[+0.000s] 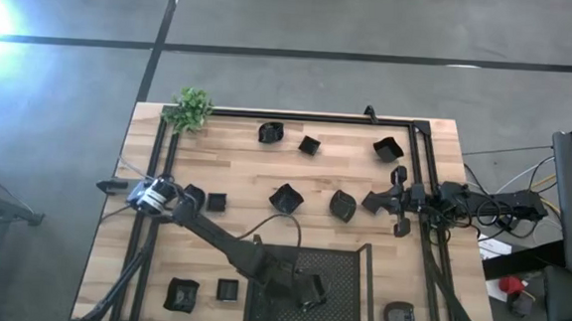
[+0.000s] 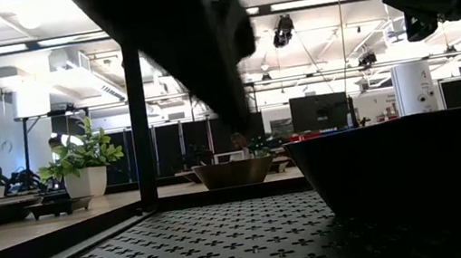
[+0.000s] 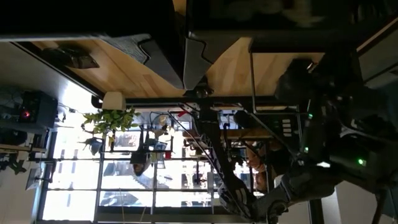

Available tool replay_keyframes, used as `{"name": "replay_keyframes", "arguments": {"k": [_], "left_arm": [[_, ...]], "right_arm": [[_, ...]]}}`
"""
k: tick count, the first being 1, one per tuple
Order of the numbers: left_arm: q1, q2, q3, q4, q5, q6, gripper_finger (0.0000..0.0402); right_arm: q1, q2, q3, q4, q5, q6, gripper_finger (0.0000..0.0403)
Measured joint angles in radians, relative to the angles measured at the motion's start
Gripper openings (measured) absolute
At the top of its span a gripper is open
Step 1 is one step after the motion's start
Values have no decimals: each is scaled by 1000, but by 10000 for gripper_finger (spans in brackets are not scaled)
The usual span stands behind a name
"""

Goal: Pick & Place Mini shaped plates
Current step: Put the distorted square plate on the shelf

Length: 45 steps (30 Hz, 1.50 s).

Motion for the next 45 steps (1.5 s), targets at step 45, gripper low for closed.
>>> {"name": "replay_keyframes", "arguments": {"k": [45], "left_arm": [[35, 73, 14, 103, 79, -27, 51]], "right_arm": [[0, 0, 0, 0, 0, 0, 8]]}}
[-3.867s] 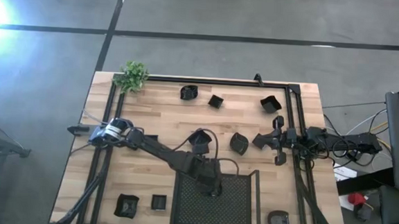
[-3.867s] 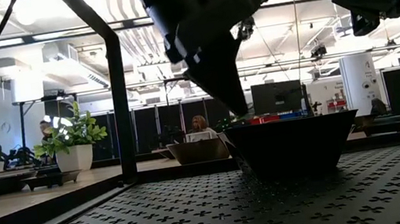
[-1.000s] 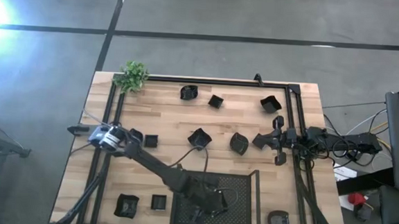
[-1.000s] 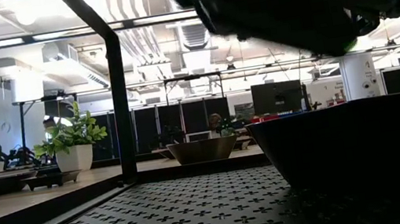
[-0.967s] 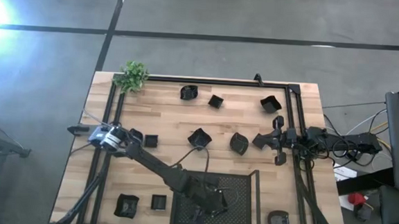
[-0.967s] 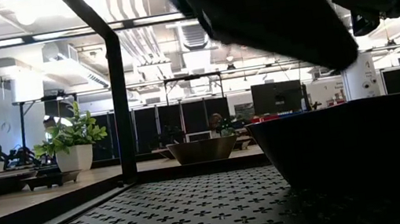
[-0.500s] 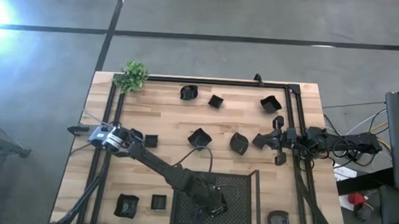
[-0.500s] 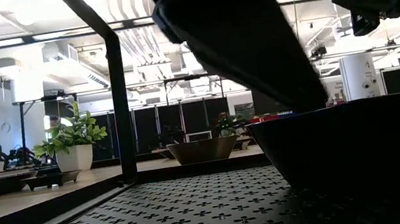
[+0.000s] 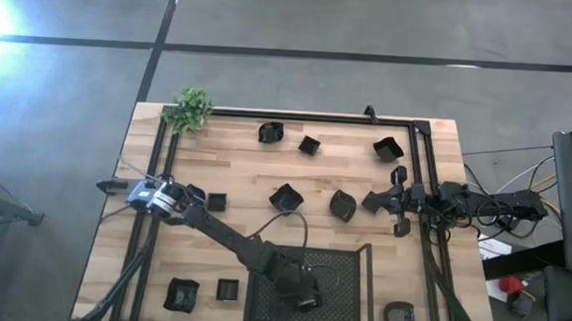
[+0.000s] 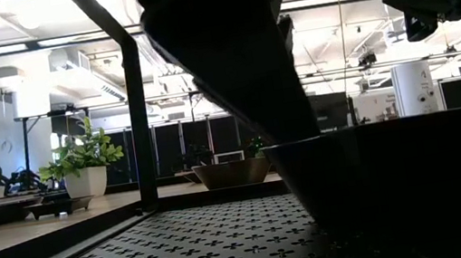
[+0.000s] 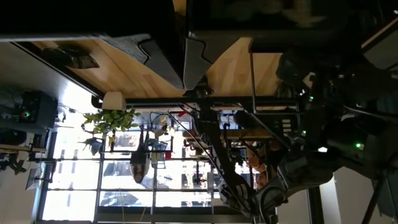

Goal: Pick & Place Mini shaped plates
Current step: Put the distorted square plate on the shelf

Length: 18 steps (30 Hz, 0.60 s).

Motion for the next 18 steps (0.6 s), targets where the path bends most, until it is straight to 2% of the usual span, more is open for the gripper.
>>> {"name": "replay_keyframes", "arguments": {"k": [18], "left_arm": [[-9, -4, 0, -166, 125, -29, 51]], "right_arm": [[0, 0, 0, 0, 0, 0, 8]]}}
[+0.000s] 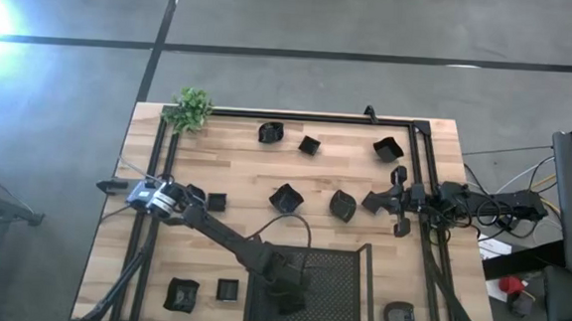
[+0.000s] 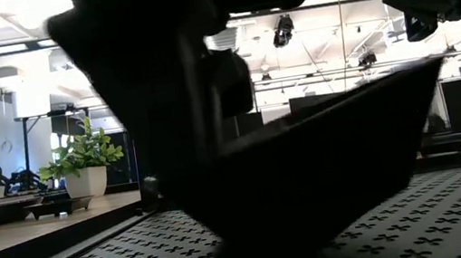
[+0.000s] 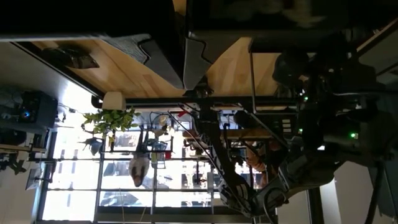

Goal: Pick & Place Mini shaped plates
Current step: Put the distorted square plate on the shelf, then put the leaf-shaped bowl on the shelf

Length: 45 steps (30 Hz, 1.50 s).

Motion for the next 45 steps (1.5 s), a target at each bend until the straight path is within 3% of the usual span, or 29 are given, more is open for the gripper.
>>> {"name": "replay_keyframes", "arguments": {"k": [10, 25, 30, 40, 45], "left_arm": [[-3, -1, 1, -77, 70, 0, 51], [-5, -24, 92, -131, 41, 43, 51], [-5, -71, 138, -162, -92, 63, 51], [2, -202, 140, -165, -548, 53, 51], [25, -247, 136, -168, -642, 29, 51]], "right_arm": [[0, 0, 0, 0, 0, 0, 8], [0, 0, 0, 0, 0, 0, 8], [0, 0, 0, 0, 0, 0, 8], [0, -1, 0, 2, 0, -3, 8], [0, -1, 0, 3, 0, -1, 8]]}}
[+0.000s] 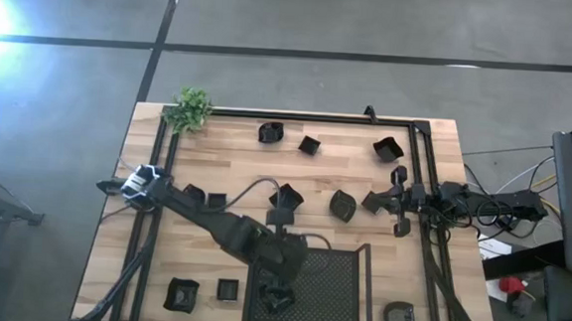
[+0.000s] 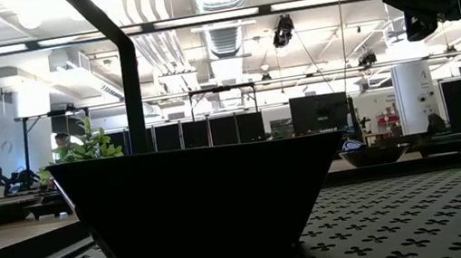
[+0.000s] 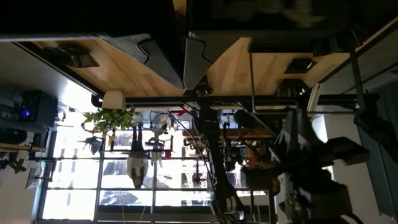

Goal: Pick & Place Mini shaped plates
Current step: Put the leaf-shaped bowl on the shelf

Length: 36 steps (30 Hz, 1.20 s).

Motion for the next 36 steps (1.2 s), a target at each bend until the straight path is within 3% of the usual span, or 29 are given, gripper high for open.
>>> {"name": "replay_keyframes", "arguments": {"k": [19, 24, 28, 36], "left_arm": [[134, -47, -32, -69, -97, -16, 51], [164, -75, -81, -127, -102, -41, 51], [167, -129, -139, -136, -185, -66, 51], [173, -336, -348, -80, -274, -155, 51]], "right_arm": [[0, 0, 0, 2, 0, 2, 8], [0, 0, 0, 0, 0, 2, 8], [0, 0, 0, -1, 0, 2, 8], [0, 0, 0, 0, 0, 2, 8]]}}
